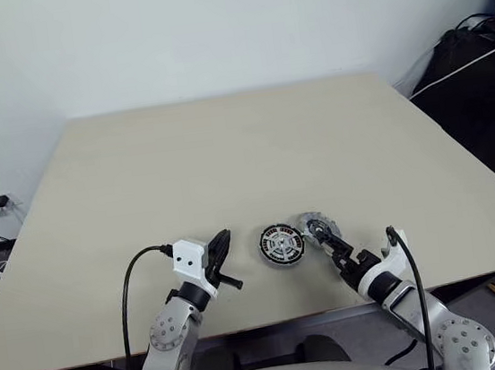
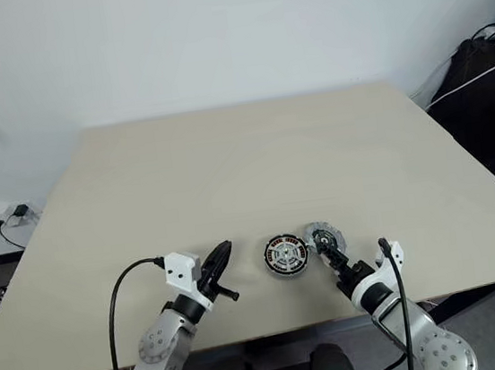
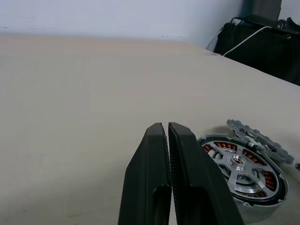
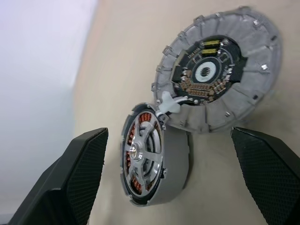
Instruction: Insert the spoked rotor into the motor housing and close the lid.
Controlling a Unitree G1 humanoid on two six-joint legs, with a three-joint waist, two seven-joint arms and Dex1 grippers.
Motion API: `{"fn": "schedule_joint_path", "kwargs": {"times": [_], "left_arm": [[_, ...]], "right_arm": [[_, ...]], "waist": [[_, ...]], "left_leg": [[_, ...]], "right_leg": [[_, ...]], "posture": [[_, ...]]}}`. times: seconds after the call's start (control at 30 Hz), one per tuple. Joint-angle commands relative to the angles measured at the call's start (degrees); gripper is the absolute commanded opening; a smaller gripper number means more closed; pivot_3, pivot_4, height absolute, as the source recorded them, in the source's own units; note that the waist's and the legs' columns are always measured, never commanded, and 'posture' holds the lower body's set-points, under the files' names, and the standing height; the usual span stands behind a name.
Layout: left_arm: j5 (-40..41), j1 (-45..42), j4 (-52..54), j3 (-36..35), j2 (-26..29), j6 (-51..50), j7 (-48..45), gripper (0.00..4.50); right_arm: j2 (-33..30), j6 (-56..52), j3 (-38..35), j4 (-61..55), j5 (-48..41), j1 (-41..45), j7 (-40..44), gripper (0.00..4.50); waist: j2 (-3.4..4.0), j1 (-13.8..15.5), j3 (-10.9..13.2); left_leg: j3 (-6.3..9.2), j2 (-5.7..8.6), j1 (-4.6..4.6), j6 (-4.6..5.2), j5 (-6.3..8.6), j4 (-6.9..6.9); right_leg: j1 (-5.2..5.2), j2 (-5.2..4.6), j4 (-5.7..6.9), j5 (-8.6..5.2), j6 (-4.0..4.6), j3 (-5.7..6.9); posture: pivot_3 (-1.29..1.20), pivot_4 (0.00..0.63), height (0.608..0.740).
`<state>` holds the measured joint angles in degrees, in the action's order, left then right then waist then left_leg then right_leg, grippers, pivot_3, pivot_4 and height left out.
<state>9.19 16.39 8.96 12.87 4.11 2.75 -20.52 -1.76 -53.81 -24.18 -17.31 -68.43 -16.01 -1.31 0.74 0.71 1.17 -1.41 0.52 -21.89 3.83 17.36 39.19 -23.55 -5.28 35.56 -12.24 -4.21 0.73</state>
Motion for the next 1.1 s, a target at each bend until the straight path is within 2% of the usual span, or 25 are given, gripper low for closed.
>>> {"fn": "schedule_joint_path", "kwargs": {"times": [0.03,0.63,0.97,1.1], "left_arm": [[0.77,-0.74,1.16,-0.1,-0.23,0.21,-0.22,0.17],[0.73,-1.36,1.63,-0.82,0.45,-0.45,-0.47,0.17],[0.64,-1.74,1.51,-1.08,0.4,-0.39,-0.78,0.17],[0.61,-1.84,1.47,-1.13,0.43,-0.43,-0.89,0.17]], "right_arm": [[0.19,1.13,0.6,-1.0,-1.82,0.28,-0.56,4.47],[2.46,6.84,0.7,3.71,-2.93,2.37,-1.16,4.47],[2.66,8.66,0.85,4.58,-3.0,2.84,-1.06,1.32],[2.65,8.98,0.91,4.85,-2.83,2.69,-0.91,1.32]], "waist": [[0.0,0.0,0.0],[0.05,0.01,0.02],[0.08,-0.02,0.04],[0.08,-0.01,0.04]], "left_leg": [[0.0,0.0,0.0,0.0,0.0,0.0],[0.0,-0.01,-0.01,0.0,0.0,-0.01],[0.0,-0.01,-0.01,0.01,0.01,-0.01],[0.0,-0.01,-0.01,0.01,0.01,-0.01]], "right_leg": [[0.0,0.0,0.0,-0.01,-0.02,0.0],[-0.01,-0.01,0.0,0.03,0.05,-0.01],[-0.02,-0.01,-0.01,0.04,0.07,-0.02],[-0.02,-0.02,0.0,0.04,0.07,-0.01]], "posture": [[0.0,0.0,0.74],[0.0,0.0,0.74],[0.0,0.0,0.74],[0.0,0.0,0.74]]}}
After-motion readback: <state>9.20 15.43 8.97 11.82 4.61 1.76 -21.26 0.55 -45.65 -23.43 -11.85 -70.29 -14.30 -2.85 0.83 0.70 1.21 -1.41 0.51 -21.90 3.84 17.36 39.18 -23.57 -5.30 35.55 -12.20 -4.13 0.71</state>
